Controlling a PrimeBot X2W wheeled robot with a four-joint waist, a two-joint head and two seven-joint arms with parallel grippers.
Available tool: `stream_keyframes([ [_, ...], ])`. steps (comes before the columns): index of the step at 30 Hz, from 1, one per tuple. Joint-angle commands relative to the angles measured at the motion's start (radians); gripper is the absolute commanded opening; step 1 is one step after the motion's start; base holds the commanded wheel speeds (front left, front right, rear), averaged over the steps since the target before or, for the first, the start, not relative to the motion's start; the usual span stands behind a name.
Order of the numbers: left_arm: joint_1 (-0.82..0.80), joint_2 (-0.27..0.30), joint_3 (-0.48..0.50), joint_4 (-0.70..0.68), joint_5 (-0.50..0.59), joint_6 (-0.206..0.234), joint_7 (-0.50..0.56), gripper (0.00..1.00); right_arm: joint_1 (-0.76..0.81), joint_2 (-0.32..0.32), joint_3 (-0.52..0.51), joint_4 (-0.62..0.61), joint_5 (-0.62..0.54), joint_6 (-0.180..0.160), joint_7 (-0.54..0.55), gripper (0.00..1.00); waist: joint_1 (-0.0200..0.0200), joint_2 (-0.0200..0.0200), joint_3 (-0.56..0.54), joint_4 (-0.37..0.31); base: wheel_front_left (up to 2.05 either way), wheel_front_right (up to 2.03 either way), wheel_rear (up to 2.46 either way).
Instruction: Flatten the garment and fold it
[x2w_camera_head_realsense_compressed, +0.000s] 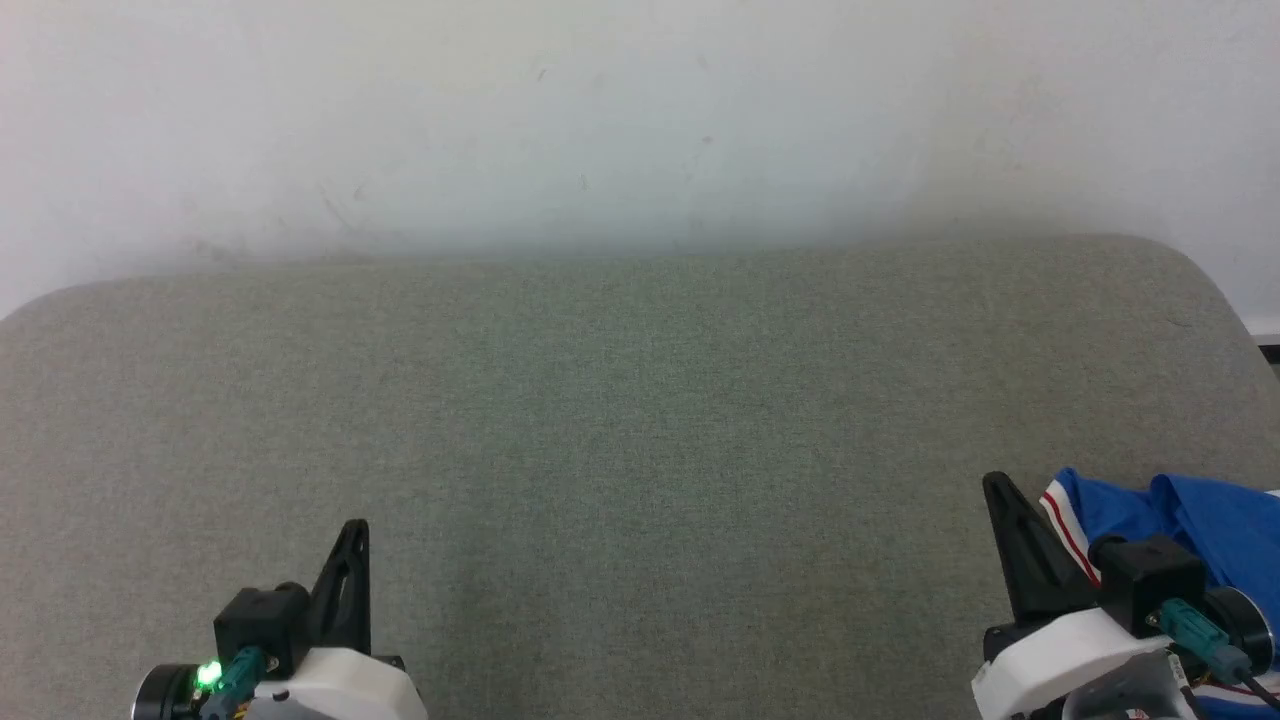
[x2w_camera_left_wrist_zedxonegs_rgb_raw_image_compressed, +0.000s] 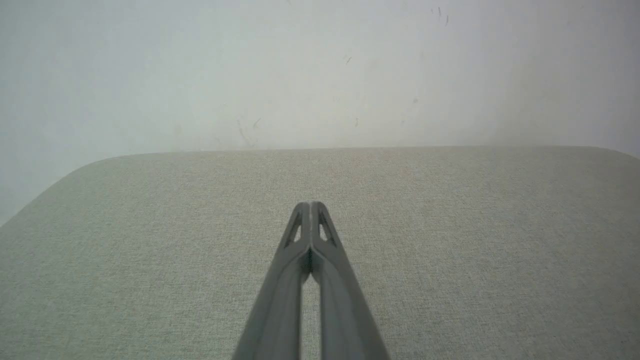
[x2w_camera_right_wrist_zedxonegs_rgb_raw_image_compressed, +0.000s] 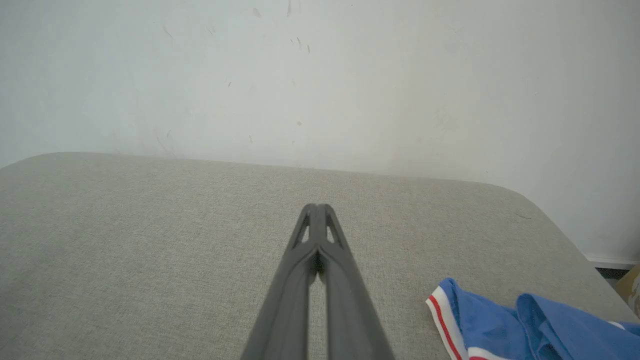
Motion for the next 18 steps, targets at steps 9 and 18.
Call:
stream_keyframes([
  [9, -0.032, -0.022, 0.014, -0.017, 0.038, -0.014, 0.021, 0.0, -0.026, 0.003, -0.003, 0.006, -0.016, 0.0, 0.011, 0.0, -0.0001, 0.0, 0.002, 0.002, 0.0, 0.0, 0.0],
  [18, -0.042, -0.04, 0.021, -0.027, 0.063, -0.02, 0.039, 0.0, -0.038, 0.003, -0.005, 0.009, -0.027, -0.001, 0.019, 0.0, -0.0001, 0.0, 0.004, 0.003, 0.0, 0.0, 0.0],
])
